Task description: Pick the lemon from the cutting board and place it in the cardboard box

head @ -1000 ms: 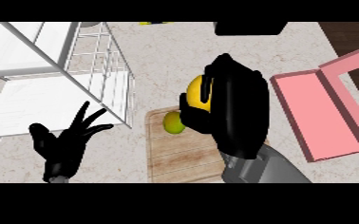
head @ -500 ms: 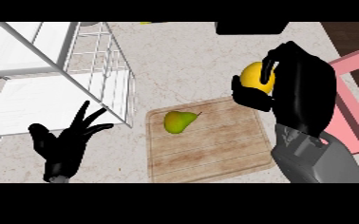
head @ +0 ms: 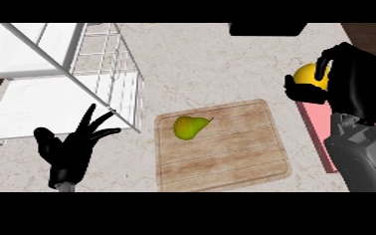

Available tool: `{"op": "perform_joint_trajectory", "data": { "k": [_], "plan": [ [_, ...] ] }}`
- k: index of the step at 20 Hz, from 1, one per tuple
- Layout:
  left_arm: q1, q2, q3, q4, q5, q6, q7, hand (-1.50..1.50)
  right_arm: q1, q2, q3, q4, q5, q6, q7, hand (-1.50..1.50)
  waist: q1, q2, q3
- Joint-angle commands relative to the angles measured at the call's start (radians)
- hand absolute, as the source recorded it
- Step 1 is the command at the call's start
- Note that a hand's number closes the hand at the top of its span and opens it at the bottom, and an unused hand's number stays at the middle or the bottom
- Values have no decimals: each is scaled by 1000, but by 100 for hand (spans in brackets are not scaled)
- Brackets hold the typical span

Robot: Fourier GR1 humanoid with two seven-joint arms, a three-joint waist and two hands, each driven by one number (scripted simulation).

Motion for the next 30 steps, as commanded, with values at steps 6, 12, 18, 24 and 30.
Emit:
{"op": "perform_joint_trajectory", "data": {
  "k": [6,12,18,24,30],
  "plan": [
    [-135,26,82,-81,-1,4,-75,0,119,-101,-43,271,-110,193,-108,-150,9,-7,16],
    [-143,20,63,-84,-21,13,-70,0,69,-84,-155,374,-189,27,-259,-150,21,-8,20],
    [-139,20,75,-54,-6,1,-84,0,13,-86,-243,280,-225,-223,-419,-150,6,-16,19],
    [-107,14,67,-94,-5,14,-83,0,31,12,-373,239,-439,-318,-484,-150,-4,-25,20],
    [-92,36,89,-87,2,9,-88,0,29,85,-527,188,-699,-349,-546,-150,-13,-27,21]
  ]
}}
